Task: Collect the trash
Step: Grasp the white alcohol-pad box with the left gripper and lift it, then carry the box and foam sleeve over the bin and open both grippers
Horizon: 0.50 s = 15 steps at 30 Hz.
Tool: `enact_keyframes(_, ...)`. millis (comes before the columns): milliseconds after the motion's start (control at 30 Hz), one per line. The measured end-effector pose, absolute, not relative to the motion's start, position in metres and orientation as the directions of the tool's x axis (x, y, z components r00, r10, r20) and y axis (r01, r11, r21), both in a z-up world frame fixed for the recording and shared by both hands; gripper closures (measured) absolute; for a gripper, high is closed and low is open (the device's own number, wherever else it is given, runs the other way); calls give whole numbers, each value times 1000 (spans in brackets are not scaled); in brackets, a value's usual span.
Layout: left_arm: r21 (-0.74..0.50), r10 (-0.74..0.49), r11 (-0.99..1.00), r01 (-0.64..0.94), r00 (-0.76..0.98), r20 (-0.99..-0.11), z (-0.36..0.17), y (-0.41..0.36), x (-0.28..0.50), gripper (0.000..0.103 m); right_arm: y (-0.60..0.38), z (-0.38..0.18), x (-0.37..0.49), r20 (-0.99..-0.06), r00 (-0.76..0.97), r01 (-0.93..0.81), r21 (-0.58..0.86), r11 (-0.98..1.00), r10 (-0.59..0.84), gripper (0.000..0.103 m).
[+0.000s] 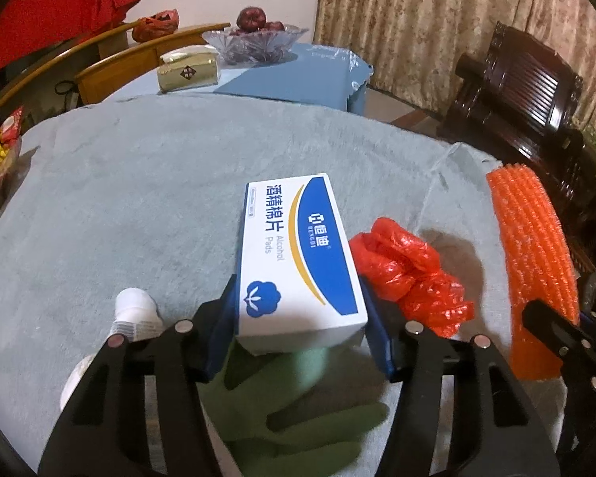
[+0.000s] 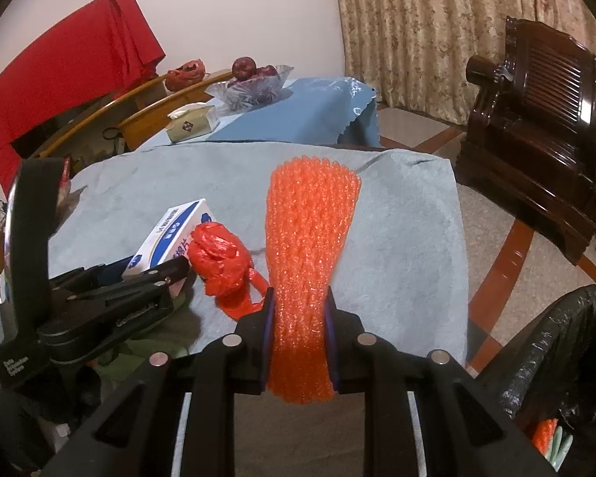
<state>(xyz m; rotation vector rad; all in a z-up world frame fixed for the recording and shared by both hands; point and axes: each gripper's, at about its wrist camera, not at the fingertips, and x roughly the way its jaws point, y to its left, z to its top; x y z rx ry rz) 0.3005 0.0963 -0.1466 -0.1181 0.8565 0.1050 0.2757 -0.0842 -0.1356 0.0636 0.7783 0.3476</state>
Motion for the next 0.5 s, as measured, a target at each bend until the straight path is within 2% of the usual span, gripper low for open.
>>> enact_keyframes(500,-74,8,994,-76,750,-661,-78,80,230,48,-99,-94,228,-618,702,-300,193,934,353,81)
